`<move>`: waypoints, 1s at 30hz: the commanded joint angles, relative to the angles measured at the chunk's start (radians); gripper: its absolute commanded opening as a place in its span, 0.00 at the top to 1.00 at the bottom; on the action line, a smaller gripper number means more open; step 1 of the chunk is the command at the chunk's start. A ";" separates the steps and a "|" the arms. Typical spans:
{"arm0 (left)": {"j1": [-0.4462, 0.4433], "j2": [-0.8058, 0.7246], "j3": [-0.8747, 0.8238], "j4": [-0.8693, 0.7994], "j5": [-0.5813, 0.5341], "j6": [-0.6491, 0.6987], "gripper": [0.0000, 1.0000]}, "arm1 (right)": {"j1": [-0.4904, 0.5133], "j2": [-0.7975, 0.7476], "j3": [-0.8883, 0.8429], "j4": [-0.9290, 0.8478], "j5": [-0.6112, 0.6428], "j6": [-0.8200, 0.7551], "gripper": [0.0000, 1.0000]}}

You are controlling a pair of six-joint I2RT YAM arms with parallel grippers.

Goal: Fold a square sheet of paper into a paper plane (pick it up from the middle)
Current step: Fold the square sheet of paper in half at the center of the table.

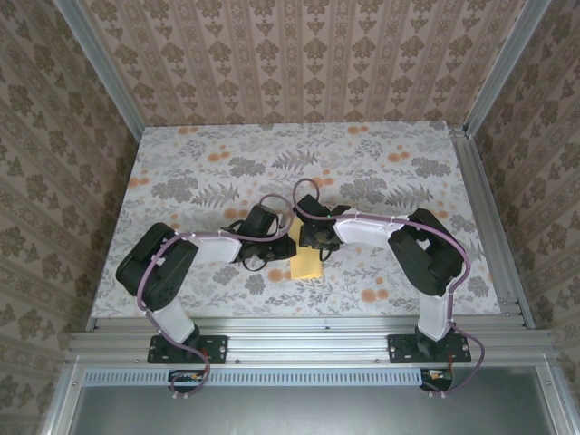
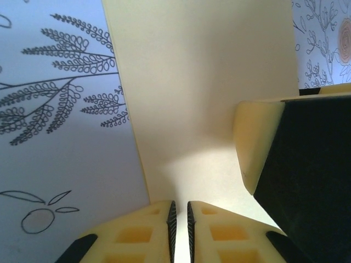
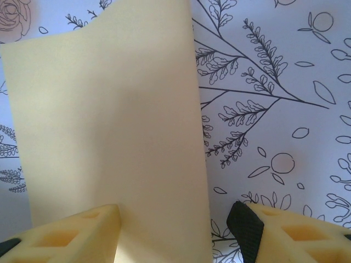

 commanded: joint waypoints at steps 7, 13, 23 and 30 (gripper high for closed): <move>-0.019 0.067 0.032 -0.159 -0.074 0.088 0.86 | 0.035 0.102 -0.019 0.106 -0.159 0.003 0.39; -0.035 0.106 0.045 -0.213 -0.111 0.120 0.86 | 0.034 0.066 -0.012 0.095 -0.149 -0.007 0.37; -0.067 0.156 0.074 -0.284 -0.177 0.150 0.86 | -0.022 -0.080 -0.070 0.087 -0.149 -0.040 0.33; -0.076 0.164 0.078 -0.288 -0.184 0.155 0.86 | -0.081 -0.270 -0.210 0.189 -0.238 -0.043 0.35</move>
